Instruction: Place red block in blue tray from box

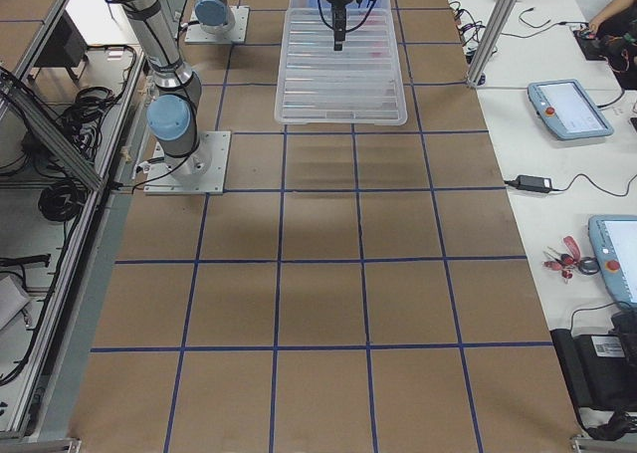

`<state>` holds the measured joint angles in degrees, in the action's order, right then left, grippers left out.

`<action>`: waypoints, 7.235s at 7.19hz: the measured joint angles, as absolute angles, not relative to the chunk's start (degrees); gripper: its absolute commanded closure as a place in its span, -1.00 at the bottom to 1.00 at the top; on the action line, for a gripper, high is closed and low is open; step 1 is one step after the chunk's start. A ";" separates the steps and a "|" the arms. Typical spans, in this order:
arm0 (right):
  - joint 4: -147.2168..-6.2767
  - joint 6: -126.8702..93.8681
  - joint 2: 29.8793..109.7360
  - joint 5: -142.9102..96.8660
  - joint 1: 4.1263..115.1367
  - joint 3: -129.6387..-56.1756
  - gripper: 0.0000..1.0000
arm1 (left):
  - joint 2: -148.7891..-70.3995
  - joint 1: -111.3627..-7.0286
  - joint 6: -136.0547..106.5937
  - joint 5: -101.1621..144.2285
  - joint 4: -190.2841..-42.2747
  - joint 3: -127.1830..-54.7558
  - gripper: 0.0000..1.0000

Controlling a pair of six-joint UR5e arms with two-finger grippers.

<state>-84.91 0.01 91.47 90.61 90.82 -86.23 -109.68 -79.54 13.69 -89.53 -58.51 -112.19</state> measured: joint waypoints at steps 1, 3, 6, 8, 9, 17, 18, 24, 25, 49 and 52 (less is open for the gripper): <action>-84.88 0.01 91.48 90.61 90.82 -86.23 -1.00 | -109.21 -79.55 12.66 -89.17 -58.60 -111.61 1.00; -84.82 0.00 91.49 90.67 90.79 -86.22 -1.00 | -107.75 -79.85 11.91 -89.07 -60.62 -109.64 1.00; -84.71 0.00 91.57 90.70 90.79 -86.27 -1.00 | -104.34 -80.10 11.02 -89.04 -71.34 -102.73 1.00; -84.59 0.00 91.58 90.65 90.80 -86.27 -1.00 | -102.19 -80.03 10.69 -89.11 -77.88 -97.17 1.00; -84.60 0.02 91.58 90.55 90.84 -86.22 -1.00 | -101.58 -79.74 10.67 -89.37 -81.32 -93.82 1.00; -86.13 11.53 91.17 91.23 84.39 -86.86 -1.00 | -108.88 -61.71 28.89 -90.43 -87.71 -83.03 1.00; -86.67 17.24 91.20 91.28 80.48 -88.60 -1.00 | -110.83 -60.94 29.78 -90.46 -85.90 -83.90 1.00; -105.63 31.12 91.09 91.72 66.21 -107.99 -1.00 | -118.96 -60.10 30.75 -90.34 -77.64 -88.95 1.00; -106.06 31.18 91.04 91.73 66.13 -108.75 -1.00 | -119.91 -59.38 30.73 -90.30 -77.57 -89.24 1.00; -109.57 5.35 88.74 86.82 88.06 -107.75 -1.00 | -103.53 -75.65 15.09 -90.07 -96.30 -74.40 -1.00; -99.33 4.93 91.84 87.19 89.07 -99.15 -1.00 | -97.77 -82.70 9.90 -90.15 -96.48 -78.48 -1.00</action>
<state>-99.33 4.93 91.84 87.19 89.07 -99.15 -97.77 -82.70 9.90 -90.15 -96.48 -78.48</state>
